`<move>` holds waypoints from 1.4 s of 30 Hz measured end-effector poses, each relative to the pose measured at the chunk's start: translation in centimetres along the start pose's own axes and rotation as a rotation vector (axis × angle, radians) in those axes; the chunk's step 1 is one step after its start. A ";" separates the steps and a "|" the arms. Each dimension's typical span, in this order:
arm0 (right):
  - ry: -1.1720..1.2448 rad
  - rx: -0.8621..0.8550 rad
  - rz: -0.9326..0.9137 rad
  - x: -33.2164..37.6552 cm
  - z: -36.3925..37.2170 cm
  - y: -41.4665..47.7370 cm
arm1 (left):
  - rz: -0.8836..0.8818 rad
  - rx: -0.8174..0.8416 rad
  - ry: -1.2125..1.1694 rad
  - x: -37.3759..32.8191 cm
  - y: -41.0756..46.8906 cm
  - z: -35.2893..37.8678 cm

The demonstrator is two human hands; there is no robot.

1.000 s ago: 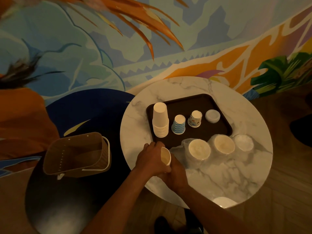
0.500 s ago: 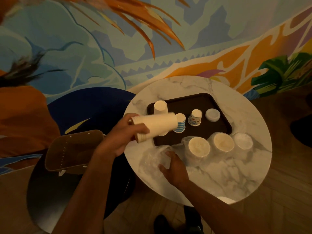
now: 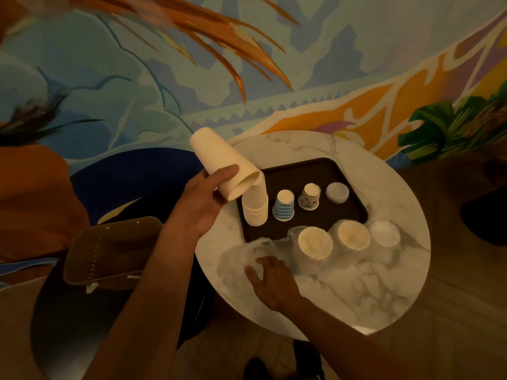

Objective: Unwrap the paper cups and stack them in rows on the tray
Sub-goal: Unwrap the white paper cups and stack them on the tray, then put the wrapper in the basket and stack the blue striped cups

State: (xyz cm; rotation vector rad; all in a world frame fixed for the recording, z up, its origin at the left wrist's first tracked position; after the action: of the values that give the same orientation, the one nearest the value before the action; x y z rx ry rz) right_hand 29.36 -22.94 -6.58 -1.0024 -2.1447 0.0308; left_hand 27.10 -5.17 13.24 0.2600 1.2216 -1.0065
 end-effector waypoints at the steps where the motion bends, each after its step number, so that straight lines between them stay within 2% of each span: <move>1: 0.024 0.015 0.001 0.3 -0.3 -0.2 | 0.062 -0.071 0.109 -0.6 0.8 0.0; 4: 0.066 0.090 0.032 0.5 -0.5 -0.5 | 0.228 -0.308 0.429 -1.8 2.6 0.1; 6: 0.031 0.159 0.057 0.4 -0.2 -0.5 | 0.305 -0.381 0.563 -1.7 3.9 0.5; 11: -0.265 0.280 -0.026 -0.1 0.6 -0.2 | 0.424 -0.380 0.855 0.4 6.9 1.7; 16: -0.374 0.252 -0.051 0.0 0.5 0.3 | 0.426 -0.340 1.022 3.6 8.7 1.7; 20: -0.256 0.222 -0.056 0.4 0.4 0.5 | 0.385 -0.297 1.100 5.4 9.5 1.7; 30: -0.032 0.089 -0.126 4.3 -1.9 1.8 | 0.206 -0.253 1.114 8.4 10.8 -0.2; 35: 0.032 -0.002 -0.176 6.0 -3.7 2.0 | -0.005 -0.240 1.045 7.7 9.2 -2.2; 39: 0.161 -0.108 -0.176 7.7 -5.5 2.3 | -0.234 -0.117 1.080 6.5 4.0 -4.4; 42: 0.325 -0.141 -0.170 9.4 -6.1 2.3 | -0.268 -0.003 1.024 6.1 -0.2 -7.2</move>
State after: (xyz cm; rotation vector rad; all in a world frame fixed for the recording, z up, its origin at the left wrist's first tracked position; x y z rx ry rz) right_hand 30.91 -16.79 2.91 -0.8351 -1.9418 -0.3473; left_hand 22.14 -3.63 5.31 0.6720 2.2247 -1.1295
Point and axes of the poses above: each hand's wrist, its own y-axis towards the middle knuckle, its own z-axis out of the palm, x = y × z, the point moved 8 cm from there along y, towards the middle knuckle, and after that the axes turned 6 degrees about y, right-handed, at the moved point
